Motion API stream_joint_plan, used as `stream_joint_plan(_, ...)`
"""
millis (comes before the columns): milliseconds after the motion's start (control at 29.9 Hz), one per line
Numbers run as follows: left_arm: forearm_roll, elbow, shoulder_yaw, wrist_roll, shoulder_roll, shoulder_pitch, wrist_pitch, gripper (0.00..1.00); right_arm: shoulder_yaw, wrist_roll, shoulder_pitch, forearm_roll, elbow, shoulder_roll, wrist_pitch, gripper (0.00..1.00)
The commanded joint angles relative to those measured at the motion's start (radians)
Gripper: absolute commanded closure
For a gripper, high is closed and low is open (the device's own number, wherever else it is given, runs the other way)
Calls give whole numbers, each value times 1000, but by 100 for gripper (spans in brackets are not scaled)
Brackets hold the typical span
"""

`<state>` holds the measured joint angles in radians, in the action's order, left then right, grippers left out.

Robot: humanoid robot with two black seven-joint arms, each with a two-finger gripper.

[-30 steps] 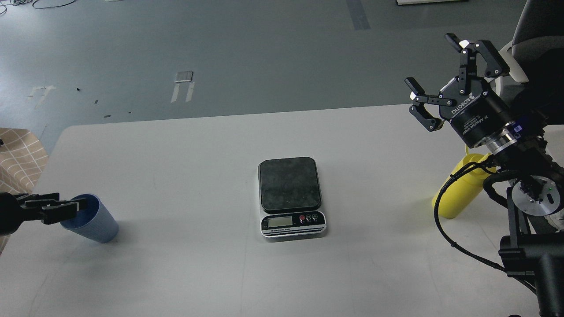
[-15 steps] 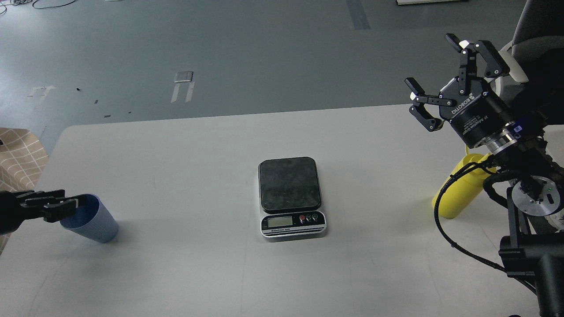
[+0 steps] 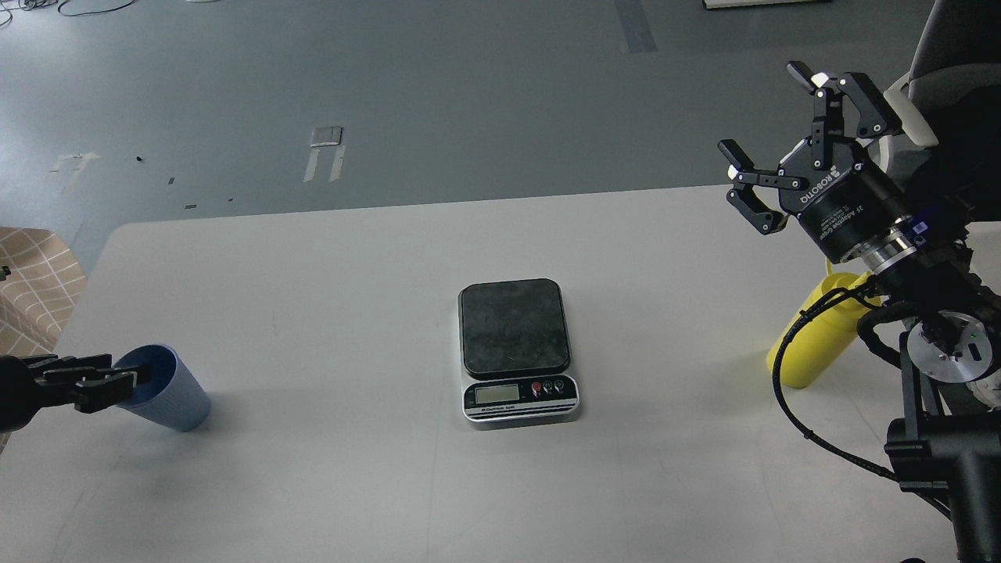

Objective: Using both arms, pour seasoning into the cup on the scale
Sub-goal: 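Close the left gripper around the blue cup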

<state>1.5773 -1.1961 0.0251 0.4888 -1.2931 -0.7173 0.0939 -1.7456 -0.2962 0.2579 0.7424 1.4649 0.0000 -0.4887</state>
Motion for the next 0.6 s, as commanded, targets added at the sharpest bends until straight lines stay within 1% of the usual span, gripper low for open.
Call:
stream_joint_plan(0, 3, 4, -1, 0, 1, 7, -72, 46, 1, 0, -2, 2, 0, 0, 0, 0)
stream_joint_plan(33, 4, 7, -1, 0, 1, 12, -89, 47, 3, 0, -2, 2, 0, 0, 0, 0)
stream_joint_plan(67, 15, 16, -1, 0, 3, 21, -124, 52, 3, 0, -2, 2, 0, 0, 0, 0)
stream_joint_plan(100, 23, 23, -1, 0, 3, 27, -141, 54, 3, 0, -2, 2, 0, 0, 0, 0)
stream_joint_plan(134, 39, 26, -1, 0, 3, 39, -169, 59, 3, 0, -2, 2, 0, 0, 0, 0)
stream_joint_plan(167, 50, 29, -1, 0, 3, 45, -184, 67, 3, 0, -3, 3, -1, 0, 0, 0)
stream_joint_plan(234, 50, 29, 1, 0, 1, 48, -189, 74, 3, 0, -2, 3, -1, 0, 0, 0)
stream_joint_plan(568, 50, 29, 2, 0, 3, 48, -189, 74, 5, 0, -2, 29, -1, 0, 0, 0)
